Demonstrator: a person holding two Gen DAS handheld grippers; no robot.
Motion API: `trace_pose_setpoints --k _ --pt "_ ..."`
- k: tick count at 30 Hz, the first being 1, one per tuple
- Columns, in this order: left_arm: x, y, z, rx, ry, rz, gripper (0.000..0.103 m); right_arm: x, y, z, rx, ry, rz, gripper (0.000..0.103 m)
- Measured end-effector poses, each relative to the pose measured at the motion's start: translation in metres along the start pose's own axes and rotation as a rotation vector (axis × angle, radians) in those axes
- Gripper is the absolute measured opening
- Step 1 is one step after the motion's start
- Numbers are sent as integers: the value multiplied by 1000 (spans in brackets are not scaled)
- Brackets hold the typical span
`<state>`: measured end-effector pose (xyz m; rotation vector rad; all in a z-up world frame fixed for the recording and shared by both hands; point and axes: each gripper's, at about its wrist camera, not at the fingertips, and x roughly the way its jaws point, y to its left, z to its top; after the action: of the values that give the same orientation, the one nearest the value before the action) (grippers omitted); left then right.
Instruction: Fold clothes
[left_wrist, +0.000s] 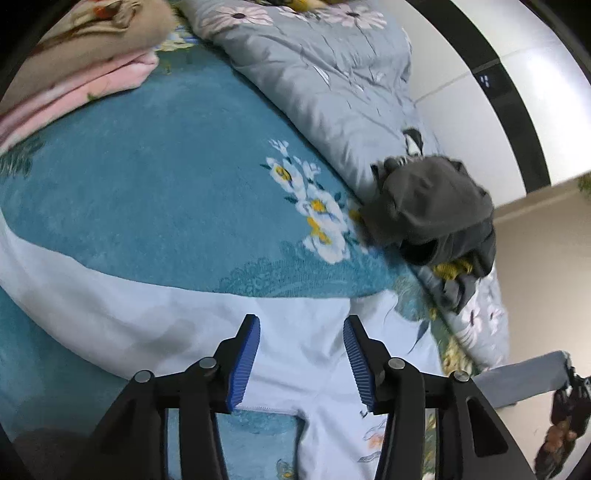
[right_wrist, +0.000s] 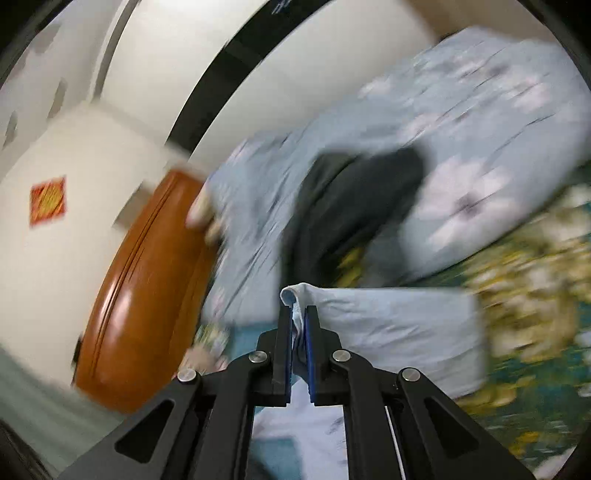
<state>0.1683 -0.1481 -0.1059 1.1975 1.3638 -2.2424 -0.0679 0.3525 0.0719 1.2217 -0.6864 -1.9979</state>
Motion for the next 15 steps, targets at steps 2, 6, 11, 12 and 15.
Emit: trace_pose_setpoints --k 2,6,11,12,15 --pt "-4 7 1 -35 -19 -12 57 58 22 -19 -25 100 52 6" --pt "-8 13 2 -59 -32 -36 60 193 33 -94 -13 326 18 6" --pt "-6 15 -1 -69 -21 -49 60 287 11 -184 82 481 -115 6" --pt "-5 13 -1 -61 -15 -51 60 293 6 -191 100 483 -131 6" --pt "-1 7 -2 -30 0 -51 60 309 0 -209 131 495 -155 10"
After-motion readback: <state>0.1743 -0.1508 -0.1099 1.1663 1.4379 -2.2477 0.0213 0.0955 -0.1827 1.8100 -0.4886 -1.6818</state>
